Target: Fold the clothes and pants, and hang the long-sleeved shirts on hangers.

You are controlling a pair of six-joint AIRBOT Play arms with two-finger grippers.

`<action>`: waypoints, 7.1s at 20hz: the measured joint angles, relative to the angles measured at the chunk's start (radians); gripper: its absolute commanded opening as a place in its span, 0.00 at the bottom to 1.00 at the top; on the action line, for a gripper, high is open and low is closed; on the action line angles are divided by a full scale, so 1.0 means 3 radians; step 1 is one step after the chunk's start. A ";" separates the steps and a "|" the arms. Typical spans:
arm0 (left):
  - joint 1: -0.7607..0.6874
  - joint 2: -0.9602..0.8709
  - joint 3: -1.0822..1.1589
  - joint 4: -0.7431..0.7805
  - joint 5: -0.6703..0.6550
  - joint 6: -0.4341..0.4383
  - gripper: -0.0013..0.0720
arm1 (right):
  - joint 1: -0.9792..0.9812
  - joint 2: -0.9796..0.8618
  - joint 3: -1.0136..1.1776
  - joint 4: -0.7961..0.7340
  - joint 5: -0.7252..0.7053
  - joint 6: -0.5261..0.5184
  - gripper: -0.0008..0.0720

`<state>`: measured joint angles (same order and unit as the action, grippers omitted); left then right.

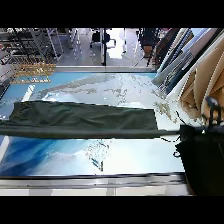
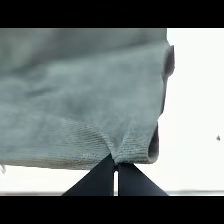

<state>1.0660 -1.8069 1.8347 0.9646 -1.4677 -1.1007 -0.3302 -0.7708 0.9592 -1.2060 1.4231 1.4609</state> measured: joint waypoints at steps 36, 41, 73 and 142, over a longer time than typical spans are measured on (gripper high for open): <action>-0.0647 -0.0207 -0.0130 0.0263 0.0805 -0.0590 0.89 | 0.0359 -0.3544 0.2410 0.0506 -0.0326 -0.0140 0.79; -0.0626 -0.0282 -0.0137 0.0599 0.0336 -0.0743 0.90 | 0.0273 -0.2912 0.1128 0.0788 -0.0197 -0.0178 0.81; -0.0376 -0.0259 -0.0294 0.1260 -0.0113 -0.0573 0.07 | 0.1247 -0.2323 0.0055 0.0389 -0.0150 -0.0267 0.38; -0.2029 0.2103 -0.3232 -0.0298 0.0666 -0.0149 0.05 | 0.0699 -0.2722 0.0931 0.1392 -0.0373 -0.1139 0.98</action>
<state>0.4572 -1.1759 0.8650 0.8753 -1.2678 -1.1454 -0.1204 -1.5875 1.2385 -0.7883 1.3113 1.1191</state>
